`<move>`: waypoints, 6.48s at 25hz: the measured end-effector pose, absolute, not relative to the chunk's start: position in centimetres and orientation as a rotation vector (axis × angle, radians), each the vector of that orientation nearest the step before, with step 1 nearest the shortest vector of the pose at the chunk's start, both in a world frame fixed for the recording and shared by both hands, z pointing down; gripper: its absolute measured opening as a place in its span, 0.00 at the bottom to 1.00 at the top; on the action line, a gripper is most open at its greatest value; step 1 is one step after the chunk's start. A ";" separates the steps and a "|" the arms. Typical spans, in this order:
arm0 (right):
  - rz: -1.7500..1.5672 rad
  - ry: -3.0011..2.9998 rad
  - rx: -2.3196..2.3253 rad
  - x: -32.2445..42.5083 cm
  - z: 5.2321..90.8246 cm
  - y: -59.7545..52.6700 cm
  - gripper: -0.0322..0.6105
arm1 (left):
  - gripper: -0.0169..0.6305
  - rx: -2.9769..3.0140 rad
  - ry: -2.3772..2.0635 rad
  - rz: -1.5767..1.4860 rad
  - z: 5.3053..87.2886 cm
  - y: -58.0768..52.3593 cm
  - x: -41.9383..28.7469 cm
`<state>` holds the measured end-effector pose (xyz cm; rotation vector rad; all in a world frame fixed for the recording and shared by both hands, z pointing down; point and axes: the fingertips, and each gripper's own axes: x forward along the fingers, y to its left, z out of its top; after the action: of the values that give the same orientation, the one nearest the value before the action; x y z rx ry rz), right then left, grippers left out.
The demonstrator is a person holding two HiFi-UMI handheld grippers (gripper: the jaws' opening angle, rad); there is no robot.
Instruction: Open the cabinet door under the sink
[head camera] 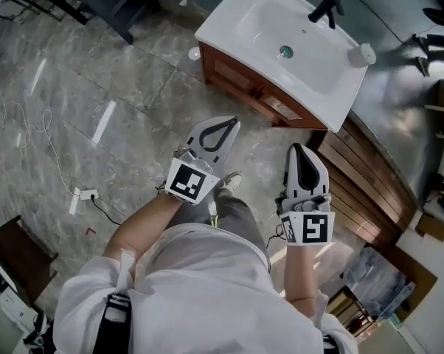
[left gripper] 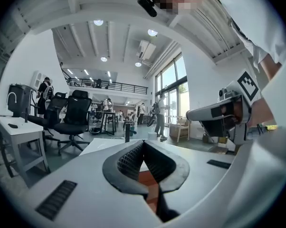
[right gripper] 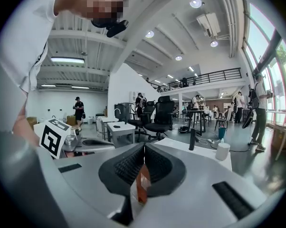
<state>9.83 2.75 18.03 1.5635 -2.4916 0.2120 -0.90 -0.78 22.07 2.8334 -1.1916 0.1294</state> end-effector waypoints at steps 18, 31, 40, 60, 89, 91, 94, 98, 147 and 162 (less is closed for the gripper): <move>0.332 -2.472 1.509 11.1 40.8 -3.9 0.10 | 0.11 2.798 -1.141 0.259 46.4 -7.4 3.9; 0.281 -2.501 1.512 11.8 55.7 -6.1 0.10 | 0.21 2.792 -1.163 0.348 65.0 -12.3 6.3; 0.246 -2.512 1.530 12.2 62.5 -7.6 0.10 | 0.23 2.802 -1.164 0.365 73.2 -15.6 8.5; 0.228 -2.532 1.554 12.0 67.2 -9.5 0.10 | 0.16 2.905 -1.147 0.336 76.4 -16.7 9.2; 0.162 -2.475 1.555 8.2 70.7 -14.9 0.10 | 0.16 2.937 -0.955 0.366 75.9 -11.5 4.7; 0.154 -2.482 1.538 7.9 70.9 -15.0 0.10 | 0.16 2.939 -0.946 0.356 75.9 -11.2 4.3; 0.181 -2.527 1.501 7.0 71.0 -14.9 0.10 | 0.17 2.934 -0.936 0.348 76.1 -10.8 3.6; 0.185 -2.547 1.443 5.2 70.7 -13.6 0.10 | 0.17 2.912 -0.930 0.360 75.7 -9.6 1.9; 0.233 -2.676 0.988 -18.5 66.1 -7.4 0.10 | 0.05 2.511 -1.323 0.457 70.8 0.0 -17.7; 0.224 -2.636 1.008 -17.9 60.1 -9.1 0.10 | 0.05 2.436 -1.420 0.439 64.5 -1.9 -19.8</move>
<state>-17.90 -9.06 60.08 1.0081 -2.6363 0.2237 -19.85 -1.91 64.45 2.4363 -1.4197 0.4389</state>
